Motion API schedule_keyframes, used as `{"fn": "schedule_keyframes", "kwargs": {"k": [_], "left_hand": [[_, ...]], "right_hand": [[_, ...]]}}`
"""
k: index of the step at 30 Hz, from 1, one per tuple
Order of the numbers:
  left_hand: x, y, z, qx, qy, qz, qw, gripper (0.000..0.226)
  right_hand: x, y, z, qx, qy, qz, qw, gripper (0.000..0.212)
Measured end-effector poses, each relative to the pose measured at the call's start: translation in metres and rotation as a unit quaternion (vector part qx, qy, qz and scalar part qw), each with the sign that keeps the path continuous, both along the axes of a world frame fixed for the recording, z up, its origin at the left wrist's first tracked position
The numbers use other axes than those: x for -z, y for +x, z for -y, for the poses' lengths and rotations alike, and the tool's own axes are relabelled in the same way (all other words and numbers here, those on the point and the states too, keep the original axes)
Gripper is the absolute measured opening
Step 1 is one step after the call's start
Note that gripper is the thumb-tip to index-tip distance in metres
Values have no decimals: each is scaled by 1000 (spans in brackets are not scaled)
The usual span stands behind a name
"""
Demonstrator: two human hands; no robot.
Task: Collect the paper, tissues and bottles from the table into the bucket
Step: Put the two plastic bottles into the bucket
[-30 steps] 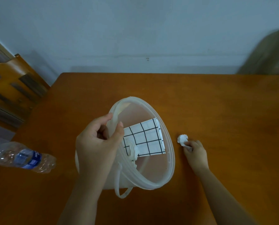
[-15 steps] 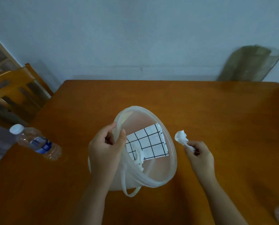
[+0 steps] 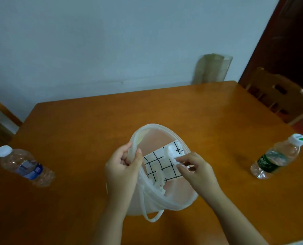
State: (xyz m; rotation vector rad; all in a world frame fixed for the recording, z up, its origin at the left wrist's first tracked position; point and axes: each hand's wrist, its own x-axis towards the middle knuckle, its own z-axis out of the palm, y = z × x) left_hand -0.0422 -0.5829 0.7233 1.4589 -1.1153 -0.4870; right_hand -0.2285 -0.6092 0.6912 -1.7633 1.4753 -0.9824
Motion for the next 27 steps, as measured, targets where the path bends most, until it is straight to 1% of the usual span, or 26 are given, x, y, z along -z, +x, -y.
{"fn": "schedule_keyframes", "kwargs": {"k": [2,7,12,17,22,25,27], "left_hand": [[3,-3,-4,26,-6,-17,1000,28],[6,-22,-4,60,-22,-56,996,29],[-1,-51,7,88,-37,-56,994,26],[-8,-90,26,100,-48,-38,993,30],[-13,-135,42,95,-52,-17,994,29],[-16,-158,49,91,-51,-12,994,28],[-17,-172,53,86,-50,-10,995,29]], "right_hand": [[1,-5,-13,9,9,-23,1000,18],[-4,-41,-38,79,8,-45,996,20],[-13,-94,-37,155,-2,-50,987,18],[-20,-157,-21,267,-7,-46,962,27],[-24,-224,4,350,-41,-43,935,41],[-21,-254,25,377,-29,-44,925,52],[-18,-267,39,370,-5,-37,928,57]]}}
